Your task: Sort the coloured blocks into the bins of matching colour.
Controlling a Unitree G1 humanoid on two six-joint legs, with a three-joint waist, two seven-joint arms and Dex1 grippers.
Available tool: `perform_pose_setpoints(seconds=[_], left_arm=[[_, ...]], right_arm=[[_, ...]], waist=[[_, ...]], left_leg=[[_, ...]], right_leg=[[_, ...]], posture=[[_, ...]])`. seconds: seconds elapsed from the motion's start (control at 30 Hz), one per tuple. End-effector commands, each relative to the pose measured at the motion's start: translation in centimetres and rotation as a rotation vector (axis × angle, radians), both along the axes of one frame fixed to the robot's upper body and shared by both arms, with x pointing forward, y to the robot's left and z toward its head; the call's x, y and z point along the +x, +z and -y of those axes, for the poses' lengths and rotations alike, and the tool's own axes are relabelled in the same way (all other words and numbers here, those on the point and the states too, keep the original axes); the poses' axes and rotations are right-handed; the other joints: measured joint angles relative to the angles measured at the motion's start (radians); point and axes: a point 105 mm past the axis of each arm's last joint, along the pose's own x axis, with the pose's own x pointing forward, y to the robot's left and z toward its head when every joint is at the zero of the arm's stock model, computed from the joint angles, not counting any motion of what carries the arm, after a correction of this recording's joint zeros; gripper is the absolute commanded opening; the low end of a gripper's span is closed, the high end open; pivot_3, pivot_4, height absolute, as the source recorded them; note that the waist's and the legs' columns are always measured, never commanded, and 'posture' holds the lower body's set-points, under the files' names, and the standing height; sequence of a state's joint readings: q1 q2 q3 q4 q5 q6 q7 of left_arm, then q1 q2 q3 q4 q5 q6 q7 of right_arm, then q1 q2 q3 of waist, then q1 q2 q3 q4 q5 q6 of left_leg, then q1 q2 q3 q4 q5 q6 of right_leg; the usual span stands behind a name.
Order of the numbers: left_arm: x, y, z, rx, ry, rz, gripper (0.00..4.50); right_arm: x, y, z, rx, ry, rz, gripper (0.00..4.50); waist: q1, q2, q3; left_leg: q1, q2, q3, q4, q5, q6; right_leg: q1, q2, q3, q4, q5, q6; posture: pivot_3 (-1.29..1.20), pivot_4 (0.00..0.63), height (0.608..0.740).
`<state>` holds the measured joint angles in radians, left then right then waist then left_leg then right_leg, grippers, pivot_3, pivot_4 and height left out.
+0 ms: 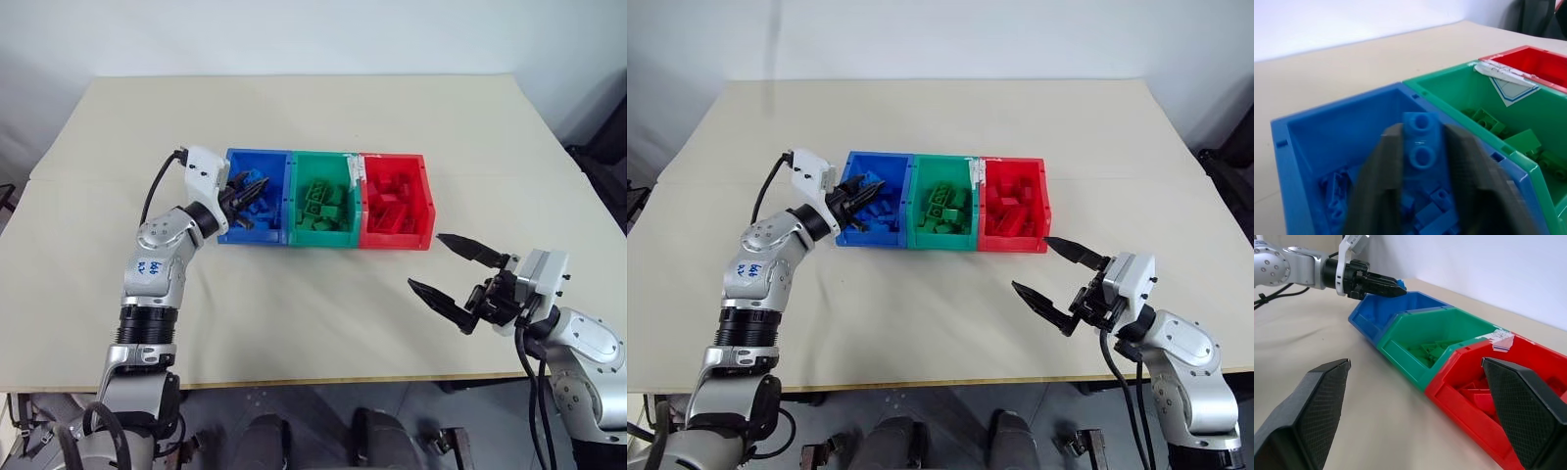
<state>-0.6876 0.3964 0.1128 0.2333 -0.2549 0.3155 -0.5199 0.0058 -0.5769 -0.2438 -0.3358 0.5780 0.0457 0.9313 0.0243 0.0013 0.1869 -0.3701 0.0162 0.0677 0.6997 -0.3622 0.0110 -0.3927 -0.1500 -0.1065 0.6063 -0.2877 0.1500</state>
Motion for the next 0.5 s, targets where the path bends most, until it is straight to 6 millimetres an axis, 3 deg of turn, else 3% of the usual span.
perform_pose_setpoints(seconds=[0.03, 0.13, 0.4, 0.5], left_arm=[[-1.5, 1.8, -0.9, 0.001, -0.028, 0.090, 2.71], [-4.0, 1.6, -2.5, 0.043, -0.069, 0.119, 3.63], [-11.0, -2.1, -10.8, 0.170, 0.035, 0.025, 3.63], [-13.4, -3.1, -12.0, 0.229, 0.021, -0.017, 3.63]], right_arm=[[0.0, 0.4, 0.0, -0.003, 0.008, 0.032, 4.50], [0.2, -0.1, -0.2, -0.024, 0.042, 0.015, 4.50], [1.3, -0.9, -0.3, -0.090, 0.145, -0.021, 4.50], [1.6, -1.2, -0.3, -0.137, 0.193, -0.034, 4.50]], waist=[[-0.001, 0.000, 0.000], [-0.013, 0.000, 0.000], [-0.026, 0.000, 0.000], [-0.023, 0.000, 0.000]], left_leg=[[0.000, 0.000, 0.000, 0.000, 0.000, 0.000], [0.000, 0.001, 0.000, 0.000, 0.000, 0.000], [0.001, 0.002, 0.000, -0.001, 0.000, 0.000], [0.001, 0.002, -0.001, 0.000, 0.000, 0.000]], right_leg=[[0.000, 0.000, 0.000, 0.000, 0.000, 0.000], [-0.001, 0.000, 0.000, 0.000, 0.000, 0.000], [0.000, 0.000, 0.001, 0.000, 0.000, 0.000], [-0.001, 0.000, 0.001, 0.000, 0.000, -0.001]], posture=[[0.00, 0.150, 0.740], [0.00, 0.150, 0.740], [0.00, 0.150, 0.740], [0.00, 0.150, 0.740]])
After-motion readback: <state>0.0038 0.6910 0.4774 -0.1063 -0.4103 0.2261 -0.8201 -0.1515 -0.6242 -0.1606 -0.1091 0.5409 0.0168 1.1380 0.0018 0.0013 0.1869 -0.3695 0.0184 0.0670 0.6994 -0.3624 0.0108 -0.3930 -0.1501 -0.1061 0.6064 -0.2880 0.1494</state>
